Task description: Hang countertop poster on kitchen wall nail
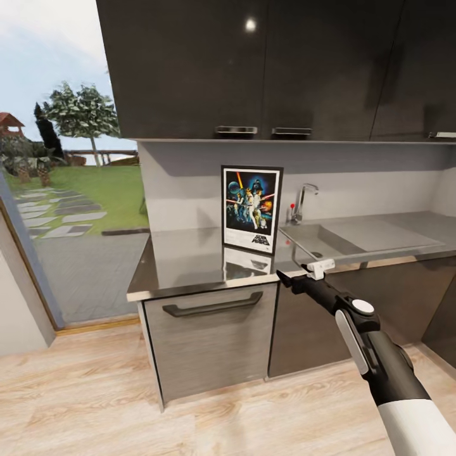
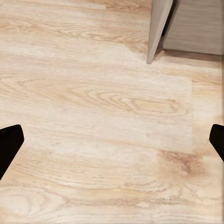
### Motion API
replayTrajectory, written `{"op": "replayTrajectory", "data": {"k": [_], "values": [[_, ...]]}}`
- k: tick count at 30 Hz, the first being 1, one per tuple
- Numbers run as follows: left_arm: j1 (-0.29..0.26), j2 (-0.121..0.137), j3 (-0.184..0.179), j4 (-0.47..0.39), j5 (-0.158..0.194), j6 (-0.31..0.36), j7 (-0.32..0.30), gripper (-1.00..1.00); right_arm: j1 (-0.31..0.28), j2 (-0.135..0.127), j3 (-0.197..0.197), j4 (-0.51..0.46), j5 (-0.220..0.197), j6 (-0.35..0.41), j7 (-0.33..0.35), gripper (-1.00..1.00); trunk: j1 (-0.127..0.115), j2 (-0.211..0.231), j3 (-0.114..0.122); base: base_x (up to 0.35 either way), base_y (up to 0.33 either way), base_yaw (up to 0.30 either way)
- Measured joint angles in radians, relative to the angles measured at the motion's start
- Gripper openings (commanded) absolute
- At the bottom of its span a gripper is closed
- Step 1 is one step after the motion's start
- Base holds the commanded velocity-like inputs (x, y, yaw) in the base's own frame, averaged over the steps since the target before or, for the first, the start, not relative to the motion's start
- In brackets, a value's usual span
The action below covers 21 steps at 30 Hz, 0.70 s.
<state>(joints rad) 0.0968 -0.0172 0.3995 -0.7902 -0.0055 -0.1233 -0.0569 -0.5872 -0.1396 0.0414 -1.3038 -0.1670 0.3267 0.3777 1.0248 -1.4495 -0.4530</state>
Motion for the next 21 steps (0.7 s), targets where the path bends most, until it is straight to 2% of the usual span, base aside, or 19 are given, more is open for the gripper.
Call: {"op": "replayTrajectory", "data": {"k": [10,15,21], "values": [[0.000,0.000,0.005,0.000,0.000,0.000,0.000,1.00,0.000,-0.001,0.002,0.003,-0.010,-0.001,0.003,1.00,0.000,0.000,0.000,0.161,-0.096,0.000],[0.000,0.000,0.006,0.001,-0.001,0.000,0.000,1.00,0.000,-0.001,0.001,0.005,-0.010,0.000,0.003,1.00,0.000,0.000,0.000,0.090,-0.036,0.000],[0.000,0.000,0.007,0.000,-0.001,0.000,0.000,1.00,0.000,-0.001,0.000,0.005,-0.011,0.000,0.003,1.00,0.000,0.000,0.000,0.228,-0.009,0.000]]}}
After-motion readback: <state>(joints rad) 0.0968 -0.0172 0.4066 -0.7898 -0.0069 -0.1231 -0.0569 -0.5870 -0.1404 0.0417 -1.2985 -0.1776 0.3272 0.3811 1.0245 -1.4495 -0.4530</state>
